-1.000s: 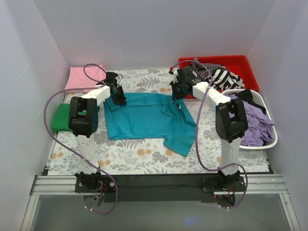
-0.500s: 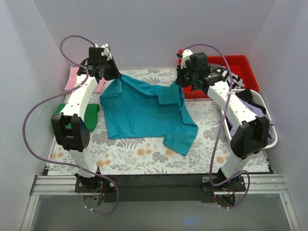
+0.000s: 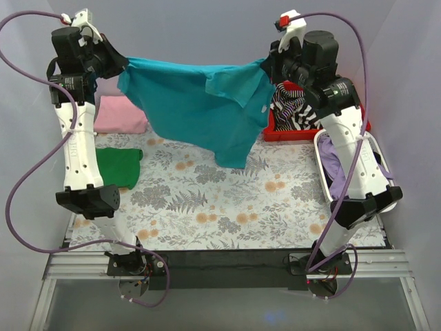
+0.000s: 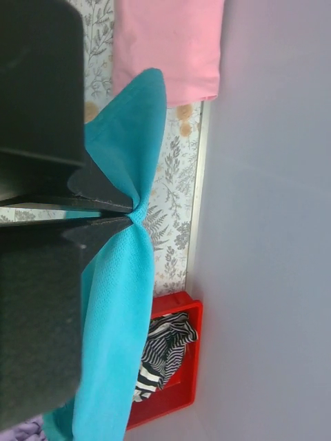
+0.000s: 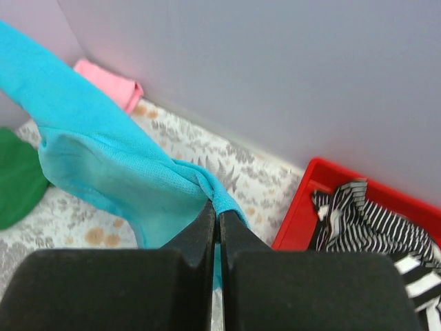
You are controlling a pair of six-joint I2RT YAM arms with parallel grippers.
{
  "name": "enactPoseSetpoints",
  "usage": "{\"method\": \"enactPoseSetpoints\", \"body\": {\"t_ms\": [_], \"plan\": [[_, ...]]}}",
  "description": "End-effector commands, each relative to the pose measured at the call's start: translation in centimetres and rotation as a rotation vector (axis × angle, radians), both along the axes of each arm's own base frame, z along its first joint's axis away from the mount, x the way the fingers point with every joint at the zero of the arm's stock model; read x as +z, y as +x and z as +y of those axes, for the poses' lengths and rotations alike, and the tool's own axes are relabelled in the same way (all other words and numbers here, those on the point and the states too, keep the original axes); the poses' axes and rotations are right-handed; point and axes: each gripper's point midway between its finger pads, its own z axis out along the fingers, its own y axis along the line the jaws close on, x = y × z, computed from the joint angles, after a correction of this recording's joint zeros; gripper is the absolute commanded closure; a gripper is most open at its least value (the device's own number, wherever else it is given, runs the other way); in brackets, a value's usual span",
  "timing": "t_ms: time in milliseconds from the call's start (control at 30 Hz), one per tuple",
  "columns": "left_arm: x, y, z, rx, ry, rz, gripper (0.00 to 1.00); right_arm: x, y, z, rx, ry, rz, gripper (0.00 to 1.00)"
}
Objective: Fold and stack the t-shirts
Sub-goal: Flatten the tshirt out
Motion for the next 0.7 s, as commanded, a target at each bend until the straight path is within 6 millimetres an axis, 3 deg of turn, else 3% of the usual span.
{"method": "enactPoseSetpoints", "body": {"t_ms": [0, 33, 67, 133, 200, 233, 267, 367, 533, 667], "plan": [[4.7, -2.6, 0.8, -0.008, 0.0, -0.105, 1.0, 3.8, 0.3, -0.3, 0.006, 0.04, -0.08, 0.99], [6.1, -3.3, 1.1, 0.002, -0.001, -0.139, 1.0, 6.1, -0.2, -0.2, 0.018, 0.066, -0.128, 0.99], [6.2, -3.5, 1.3, 0.003, -0.008, -0.145, 1.0, 6.3, -0.1, -0.2, 0.018, 0.07, -0.133, 0.99], [4.9, -4.1, 0.4, -0.041, -0.029, -0.115, 1.0, 7.1, -0.5, -0.4, 0.023, 0.079, -0.153, 0.99], [3.9, -4.3, 0.4, -0.041, -0.025, -0.106, 1.0, 6.8, -0.3, -0.4, 0.021, 0.069, -0.152, 0.99], [2.4, -4.0, 1.1, 0.0, -0.021, -0.071, 1.0, 5.9, -0.3, -0.4, 0.023, 0.061, -0.129, 0.99], [3.1, -5.0, 1.2, 0.008, -0.011, -0.092, 1.0, 5.6, -0.6, -0.2, 0.04, 0.06, -0.121, 0.99], [2.1, -5.6, 1.8, 0.047, 0.011, -0.09, 1.0, 3.7, -1.1, 0.3, 0.074, 0.054, -0.075, 0.99], [-0.6, -5.5, 0.7, -0.011, -0.044, 0.051, 1.0, 5.2, -2.8, 0.6, 0.125, 0.077, -0.073, 0.99], [-1.4, -6.0, -0.7, -0.077, -0.101, 0.079, 1.0, 2.4, -3.0, 0.8, 0.146, 0.045, -0.019, 0.99]]}}
